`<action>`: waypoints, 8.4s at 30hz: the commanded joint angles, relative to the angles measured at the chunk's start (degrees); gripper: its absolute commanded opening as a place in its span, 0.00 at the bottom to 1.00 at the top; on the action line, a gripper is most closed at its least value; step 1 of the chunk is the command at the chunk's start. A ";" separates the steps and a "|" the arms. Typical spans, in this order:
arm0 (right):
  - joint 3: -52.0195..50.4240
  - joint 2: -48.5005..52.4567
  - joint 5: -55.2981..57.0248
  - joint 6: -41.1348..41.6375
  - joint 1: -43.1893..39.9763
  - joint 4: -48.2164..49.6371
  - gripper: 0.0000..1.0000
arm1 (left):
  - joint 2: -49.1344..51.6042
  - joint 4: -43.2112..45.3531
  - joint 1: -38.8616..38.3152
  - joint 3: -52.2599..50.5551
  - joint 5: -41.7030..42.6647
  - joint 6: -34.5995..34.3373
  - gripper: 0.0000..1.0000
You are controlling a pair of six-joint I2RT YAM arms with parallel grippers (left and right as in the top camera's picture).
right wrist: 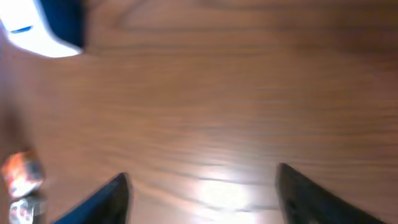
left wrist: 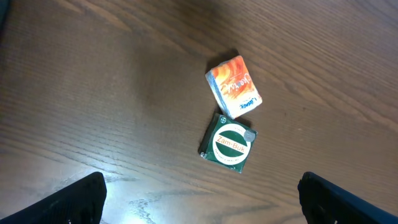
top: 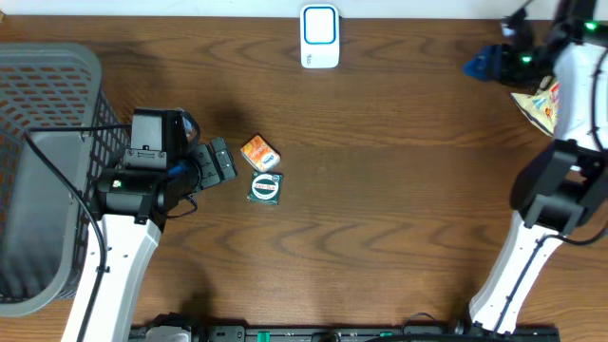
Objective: Scan the item barcode
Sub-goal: 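Move the right gripper left over the orange Kleenex pack, then grasp the orange Kleenex pack with the right gripper and lift, then set the orange pack down right of centre and open the gripper, then regrip the orange Kleenex pack from the side with the right gripper, then lift the orange pack and turn it toward the scanner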
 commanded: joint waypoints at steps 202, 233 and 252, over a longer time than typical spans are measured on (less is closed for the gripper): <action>-14.75 3.28 1.22 -0.42 32.04 -5.55 0.57 | 0.11 -0.17 0.35 0.50 -0.74 0.15 0.98; -16.20 3.04 -41.66 -20.83 20.63 -12.09 0.01 | 0.11 -0.15 0.35 0.50 -0.76 0.15 0.98; -16.22 3.04 -45.38 -43.04 11.85 -27.85 0.01 | 0.11 -0.15 0.35 0.50 -0.74 0.15 0.98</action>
